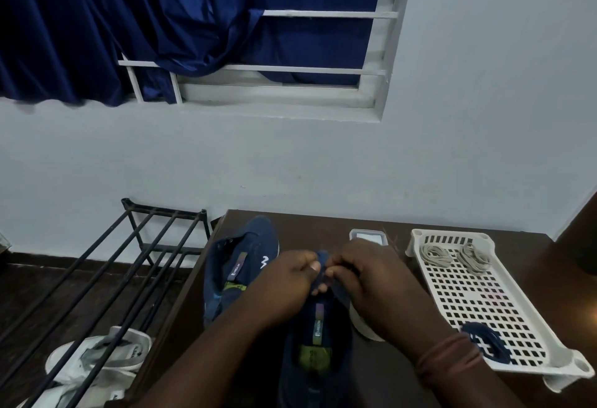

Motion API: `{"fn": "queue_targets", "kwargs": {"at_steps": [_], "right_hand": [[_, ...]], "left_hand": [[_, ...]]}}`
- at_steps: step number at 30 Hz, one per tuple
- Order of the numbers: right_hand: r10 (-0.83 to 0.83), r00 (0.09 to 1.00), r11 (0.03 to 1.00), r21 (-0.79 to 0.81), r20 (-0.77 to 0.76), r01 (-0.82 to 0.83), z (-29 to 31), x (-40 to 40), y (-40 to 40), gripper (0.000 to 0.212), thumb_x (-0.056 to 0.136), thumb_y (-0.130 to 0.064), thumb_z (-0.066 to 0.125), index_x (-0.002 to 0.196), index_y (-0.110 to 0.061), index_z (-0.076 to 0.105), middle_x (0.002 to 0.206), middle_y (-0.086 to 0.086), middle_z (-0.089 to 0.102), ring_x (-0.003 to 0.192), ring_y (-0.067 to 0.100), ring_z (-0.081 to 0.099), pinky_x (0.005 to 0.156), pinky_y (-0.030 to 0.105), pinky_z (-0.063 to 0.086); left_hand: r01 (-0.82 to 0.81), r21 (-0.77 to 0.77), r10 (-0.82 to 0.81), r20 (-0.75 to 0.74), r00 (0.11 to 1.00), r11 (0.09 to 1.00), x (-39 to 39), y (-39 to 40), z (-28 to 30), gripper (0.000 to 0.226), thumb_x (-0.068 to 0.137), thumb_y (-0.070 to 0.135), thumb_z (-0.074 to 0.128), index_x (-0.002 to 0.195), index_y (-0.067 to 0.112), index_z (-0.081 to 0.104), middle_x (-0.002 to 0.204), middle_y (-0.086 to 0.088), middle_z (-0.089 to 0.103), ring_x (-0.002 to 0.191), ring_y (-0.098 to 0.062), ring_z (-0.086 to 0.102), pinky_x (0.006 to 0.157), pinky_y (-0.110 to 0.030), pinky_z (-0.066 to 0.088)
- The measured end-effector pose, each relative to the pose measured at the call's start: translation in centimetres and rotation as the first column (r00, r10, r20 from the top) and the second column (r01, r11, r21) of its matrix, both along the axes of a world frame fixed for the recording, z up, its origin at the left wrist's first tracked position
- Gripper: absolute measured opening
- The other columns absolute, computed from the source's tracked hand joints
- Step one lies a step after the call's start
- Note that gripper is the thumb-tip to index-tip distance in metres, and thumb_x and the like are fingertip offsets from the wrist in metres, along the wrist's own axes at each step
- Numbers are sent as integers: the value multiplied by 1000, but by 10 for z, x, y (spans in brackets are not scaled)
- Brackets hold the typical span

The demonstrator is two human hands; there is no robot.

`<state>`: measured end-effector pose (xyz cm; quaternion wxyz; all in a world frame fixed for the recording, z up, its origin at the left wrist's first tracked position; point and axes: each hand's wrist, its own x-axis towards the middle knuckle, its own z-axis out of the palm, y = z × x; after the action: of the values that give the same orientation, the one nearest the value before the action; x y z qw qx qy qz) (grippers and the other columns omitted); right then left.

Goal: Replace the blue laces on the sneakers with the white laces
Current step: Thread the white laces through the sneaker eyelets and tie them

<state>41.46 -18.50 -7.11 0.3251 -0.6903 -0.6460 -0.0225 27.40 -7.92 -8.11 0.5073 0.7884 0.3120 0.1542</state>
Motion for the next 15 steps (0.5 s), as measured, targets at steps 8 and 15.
{"fn": "queue_targets", "kwargs": {"at_steps": [8,15], "right_hand": [[-108,874,982,86,-474,168,3,15,-6,20,87,-5,68,82,-23,76,84,-13,72,85,2,66,76,13,47],[-107,815,993,-110,-570,53,-11,-16,-1,32,92,-5,61,65,-21,66,57,-2,61,53,2,54,56,19,42]], "left_hand": [[288,-482,-163,284,945,828,-5,-7,16,37,106,12,35,117,-8,64,89,-9,65,78,-14,59,76,-27,47],[357,-684,195,590,784,636,-6,1,20,36,99,5,40,123,-7,64,110,-19,68,95,-21,67,88,-29,58]]}}
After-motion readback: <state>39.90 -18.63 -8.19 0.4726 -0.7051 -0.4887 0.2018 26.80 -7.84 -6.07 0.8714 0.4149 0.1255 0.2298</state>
